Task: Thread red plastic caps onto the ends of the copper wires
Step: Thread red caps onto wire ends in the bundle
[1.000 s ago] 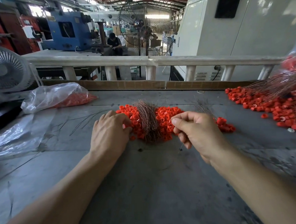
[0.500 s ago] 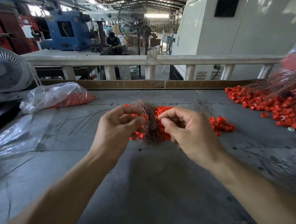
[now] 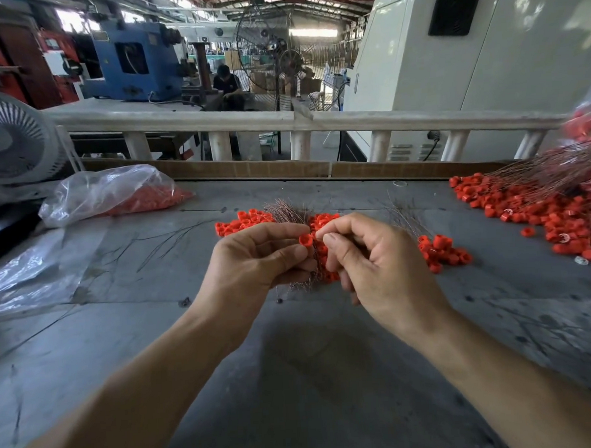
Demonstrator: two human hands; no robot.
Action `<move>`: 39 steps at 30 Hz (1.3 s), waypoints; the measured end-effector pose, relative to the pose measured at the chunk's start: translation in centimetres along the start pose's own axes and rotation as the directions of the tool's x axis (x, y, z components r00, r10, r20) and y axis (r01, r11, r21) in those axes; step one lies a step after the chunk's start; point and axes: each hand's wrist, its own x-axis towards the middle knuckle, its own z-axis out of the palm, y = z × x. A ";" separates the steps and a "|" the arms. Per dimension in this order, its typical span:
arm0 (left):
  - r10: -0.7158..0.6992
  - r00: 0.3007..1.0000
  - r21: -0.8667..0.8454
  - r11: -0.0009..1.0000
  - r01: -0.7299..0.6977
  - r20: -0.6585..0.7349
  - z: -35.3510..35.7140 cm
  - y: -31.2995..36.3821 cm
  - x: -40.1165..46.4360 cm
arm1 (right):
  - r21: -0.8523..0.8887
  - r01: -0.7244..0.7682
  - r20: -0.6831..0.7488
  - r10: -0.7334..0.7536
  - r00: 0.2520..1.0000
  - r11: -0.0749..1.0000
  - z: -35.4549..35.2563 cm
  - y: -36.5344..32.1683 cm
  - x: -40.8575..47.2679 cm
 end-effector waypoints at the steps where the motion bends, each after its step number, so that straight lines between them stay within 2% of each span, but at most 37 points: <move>1: 0.013 1.000 0.005 1.000 -0.013 0.001 0.0 0.0 0.0 | -0.012 0.001 -0.003 -0.001 1.000 1.000 0.0 0.1 0.0; 16: 0.154 0.988 0.184 0.971 -0.150 -0.009 0.3 -0.1 0.0 | 0.016 -0.016 -0.011 0.016 1.000 1.000 0.5 -0.1 -0.4; 28: 0.178 0.983 0.200 0.963 -0.183 0.043 0.4 -0.1 -0.1 | -0.021 -0.019 -0.026 0.018 0.999 1.000 0.1 -0.3 -0.2; 36: 0.269 0.963 0.431 0.868 -0.246 0.008 0.2 -0.3 -0.1 | -0.100 0.022 -0.044 -0.026 0.999 0.995 0.3 -0.2 -0.3; 39: 0.279 0.960 0.437 0.863 -0.253 0.004 0.1 -0.2 -0.1 | -0.080 -0.003 -0.040 -0.001 0.999 0.997 0.4 -0.1 -0.3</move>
